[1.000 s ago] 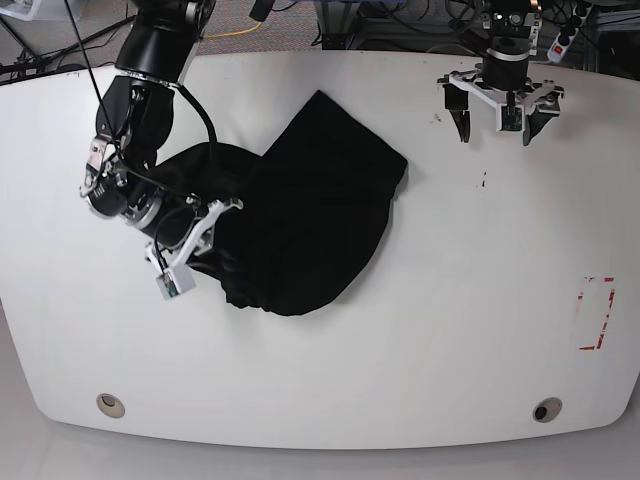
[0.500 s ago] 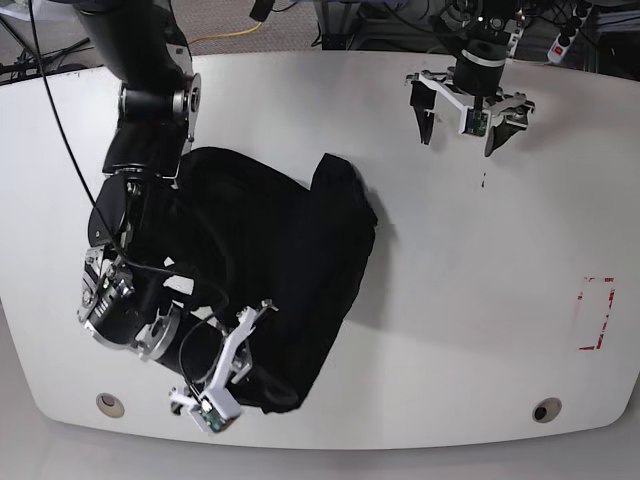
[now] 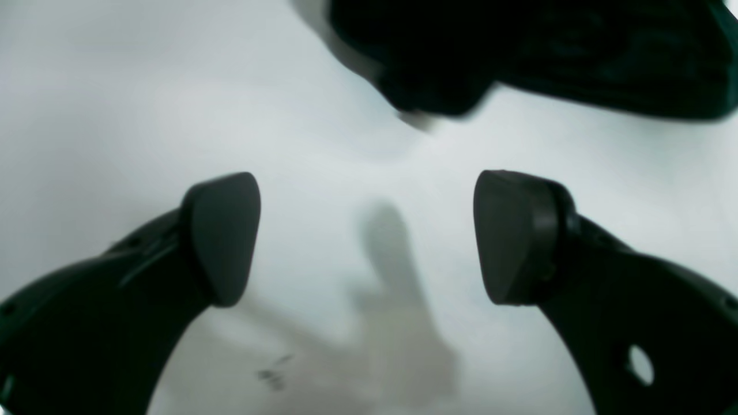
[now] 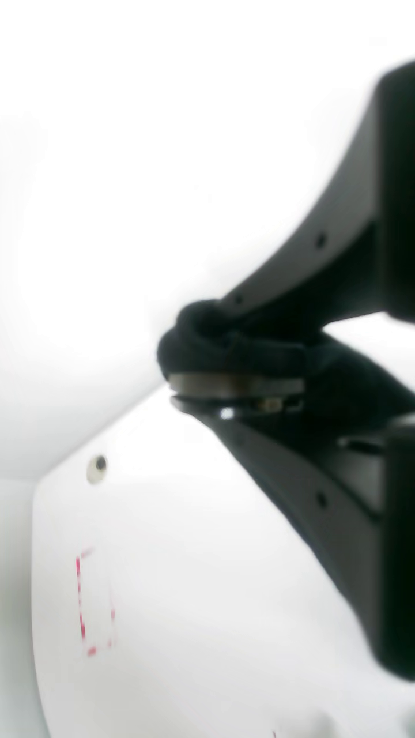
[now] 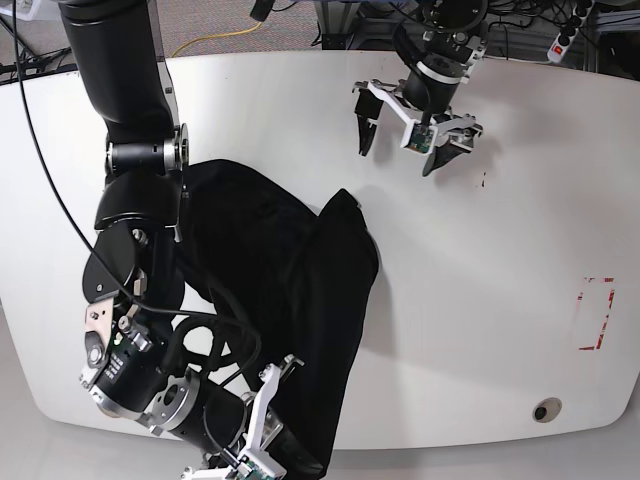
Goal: Fold the T-shirt properly
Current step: 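Lift the T-shirt with the right gripper and drag it across the table, then lower the left gripper and grasp the T-shirt's hanging corner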
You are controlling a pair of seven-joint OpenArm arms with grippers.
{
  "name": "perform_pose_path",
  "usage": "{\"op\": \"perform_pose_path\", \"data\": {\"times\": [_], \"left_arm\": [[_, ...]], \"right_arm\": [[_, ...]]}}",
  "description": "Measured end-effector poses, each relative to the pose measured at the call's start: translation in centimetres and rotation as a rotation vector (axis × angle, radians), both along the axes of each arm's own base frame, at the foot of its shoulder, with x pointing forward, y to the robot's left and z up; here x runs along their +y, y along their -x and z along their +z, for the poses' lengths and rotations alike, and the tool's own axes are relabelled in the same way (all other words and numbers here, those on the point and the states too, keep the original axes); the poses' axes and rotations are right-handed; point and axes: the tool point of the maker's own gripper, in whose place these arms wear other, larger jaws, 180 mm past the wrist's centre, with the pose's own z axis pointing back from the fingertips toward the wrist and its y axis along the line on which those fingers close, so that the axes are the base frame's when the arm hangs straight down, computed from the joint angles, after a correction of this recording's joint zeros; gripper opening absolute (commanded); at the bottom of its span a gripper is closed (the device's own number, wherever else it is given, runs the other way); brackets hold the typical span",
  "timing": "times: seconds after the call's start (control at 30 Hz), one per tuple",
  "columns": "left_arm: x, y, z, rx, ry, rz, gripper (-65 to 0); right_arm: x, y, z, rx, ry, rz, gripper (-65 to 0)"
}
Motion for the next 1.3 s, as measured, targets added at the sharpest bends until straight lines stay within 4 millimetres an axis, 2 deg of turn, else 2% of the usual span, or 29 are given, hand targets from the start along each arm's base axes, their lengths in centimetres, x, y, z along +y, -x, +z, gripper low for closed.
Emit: {"op": "perform_pose_path", "data": {"times": [0.13, 0.23, 0.37, 0.5, 0.6, 0.8, 0.9, 1.07, 1.3], "left_arm": [[-1.7, -1.4, -0.2, 0.031, 0.032, 0.017, -10.4], [-3.6, -1.7, -0.7, 0.055, 0.043, -0.029, -10.4], [-4.9, -1.7, -2.0, 0.086, 0.042, -0.055, -10.4], [-6.3, -2.6, -2.8, 0.102, 0.057, -0.065, -10.6], [-7.4, -3.7, -3.0, 0.101, 0.067, -0.076, -10.7], [-8.0, -7.8, -2.4, 0.066, 0.085, -0.036, -10.7], [-8.5, -9.2, -3.5, 0.089, 0.076, -0.037, -10.7], [-8.8, -10.6, -4.9, 0.083, 0.058, -0.051, -10.7], [-8.5, -11.8, -5.4, 0.081, 0.041, -0.048, -10.7]], "right_arm": [[-0.9, -0.7, 1.8, -0.047, 0.035, -0.044, -65.0], [-1.3, -1.0, 3.6, -0.092, 0.048, -0.067, -65.0], [-1.5, -1.1, 6.1, -0.153, 0.055, -0.082, -65.0], [-1.9, -1.3, 7.4, -0.188, 0.072, -0.113, -65.0], [-2.2, -1.4, 7.9, -0.202, 0.078, -0.125, -65.0], [-2.4, -1.5, 8.2, -0.209, 0.084, -0.137, -65.0], [-2.3, -1.5, 8.1, -0.210, 0.087, -0.135, -65.0], [-2.4, -1.5, 8.0, -0.207, 0.088, -0.136, -65.0], [-2.4, -1.5, 8.0, -0.207, 0.088, -0.136, -65.0]]}}
